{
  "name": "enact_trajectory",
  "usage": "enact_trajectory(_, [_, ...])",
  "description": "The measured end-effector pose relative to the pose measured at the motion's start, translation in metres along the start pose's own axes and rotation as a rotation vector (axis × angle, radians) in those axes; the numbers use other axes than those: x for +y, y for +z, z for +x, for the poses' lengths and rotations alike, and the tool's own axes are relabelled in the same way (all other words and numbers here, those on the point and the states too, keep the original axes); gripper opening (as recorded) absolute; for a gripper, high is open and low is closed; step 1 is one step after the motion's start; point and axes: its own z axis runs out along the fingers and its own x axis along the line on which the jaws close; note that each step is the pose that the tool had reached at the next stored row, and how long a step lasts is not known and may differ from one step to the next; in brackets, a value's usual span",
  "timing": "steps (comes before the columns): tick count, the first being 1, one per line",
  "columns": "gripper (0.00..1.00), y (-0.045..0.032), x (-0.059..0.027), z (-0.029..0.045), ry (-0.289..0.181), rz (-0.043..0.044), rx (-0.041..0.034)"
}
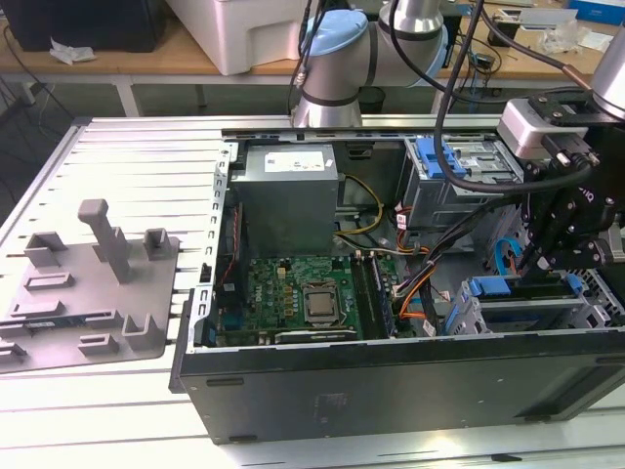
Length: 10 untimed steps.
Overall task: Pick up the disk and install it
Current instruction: 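Insert the second disk wire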
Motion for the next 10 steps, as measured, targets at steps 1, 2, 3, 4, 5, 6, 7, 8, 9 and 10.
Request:
enact_trajectory(1, [0.16,-0.0003,0.0000,0.0000,0.000,0.0000,0.0000])
enact_trajectory(2, [0.16,-0.0007,0.0000,0.0000,0.000,0.0000,0.0002])
enact_trajectory(3, [0.16,-0.0011,0.0000,0.0000,0.000,0.0000,0.0003])
enact_trajectory(4, [0.16,-0.0015,0.0000,0.0000,0.000,0.0000,0.0002])
enact_trajectory(5, [0.16,-0.0015,0.0000,0.0000,0.000,-0.0001,0.0001])
enact_trajectory(6, [0.16,-0.0016,0.0000,0.0000,0.000,0.0000,0.0001])
enact_trajectory(7, [0.16,-0.0017,0.0000,0.0000,0.000,0.0000,0.0003])
enact_trajectory(8, [0.16,-0.0017,0.0000,0.0000,0.000,0.0000,0.0004])
enact_trajectory(9, [0.16,-0.0017,0.0000,0.0000,-0.001,0.0000,0.0004])
enact_trajectory(10, [0.16,-0.0015,0.0000,0.0001,-0.001,0.0000,0.0003])
